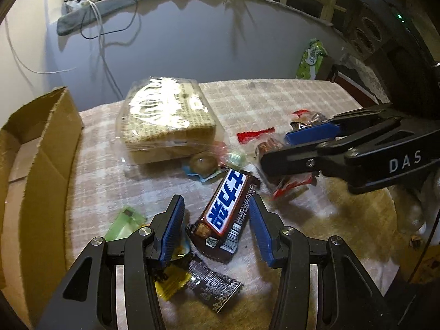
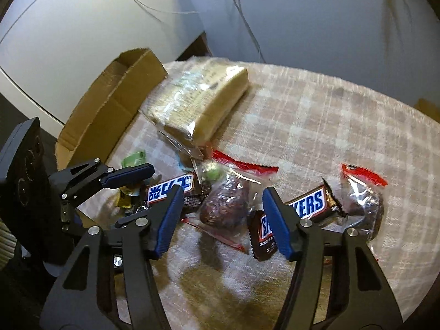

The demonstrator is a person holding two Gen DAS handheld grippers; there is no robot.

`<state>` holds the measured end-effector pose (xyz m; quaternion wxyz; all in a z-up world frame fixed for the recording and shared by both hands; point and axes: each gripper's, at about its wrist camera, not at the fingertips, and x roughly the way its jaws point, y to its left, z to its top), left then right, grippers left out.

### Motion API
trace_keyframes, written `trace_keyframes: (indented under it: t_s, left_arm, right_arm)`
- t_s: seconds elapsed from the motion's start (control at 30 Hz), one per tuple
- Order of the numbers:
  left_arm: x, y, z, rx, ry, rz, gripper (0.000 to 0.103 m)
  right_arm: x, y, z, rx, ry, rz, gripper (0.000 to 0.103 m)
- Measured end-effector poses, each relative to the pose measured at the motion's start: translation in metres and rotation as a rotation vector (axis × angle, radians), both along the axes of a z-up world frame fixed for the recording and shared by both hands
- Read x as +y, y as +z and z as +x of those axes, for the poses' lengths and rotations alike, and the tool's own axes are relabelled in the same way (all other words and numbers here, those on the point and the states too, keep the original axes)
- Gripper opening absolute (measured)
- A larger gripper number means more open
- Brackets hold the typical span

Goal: Organize snacks
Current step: 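Grasp the chocolate bar with the left tool while the right tool grasps the dark snack bag, then carry the bar and snack bag into the box and open both tools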

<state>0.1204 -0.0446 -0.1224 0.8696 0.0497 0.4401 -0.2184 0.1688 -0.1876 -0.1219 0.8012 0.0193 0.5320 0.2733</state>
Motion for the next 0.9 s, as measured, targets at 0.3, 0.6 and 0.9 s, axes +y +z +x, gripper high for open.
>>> trace_keyframes:
  t_s: [0.3,0.6,0.9]
  left_arm:
    - [-0.008,-0.004,-0.002,-0.008,-0.031,-0.003,0.03]
    - [-0.007,-0.003,-0.005,-0.006,-0.013,-0.025,0.029]
    - [0.007,0.019,-0.021,-0.045,0.018,-0.081,0.029]
  right_arm:
    - [0.009,-0.016,0.002,0.028,0.012,-0.031,0.042]
    - [0.0,-0.012,-0.002,0.033,-0.012,0.016,0.037]
    - [-0.011,0.014,-0.018,-0.016,-0.023,0.053,0.037]
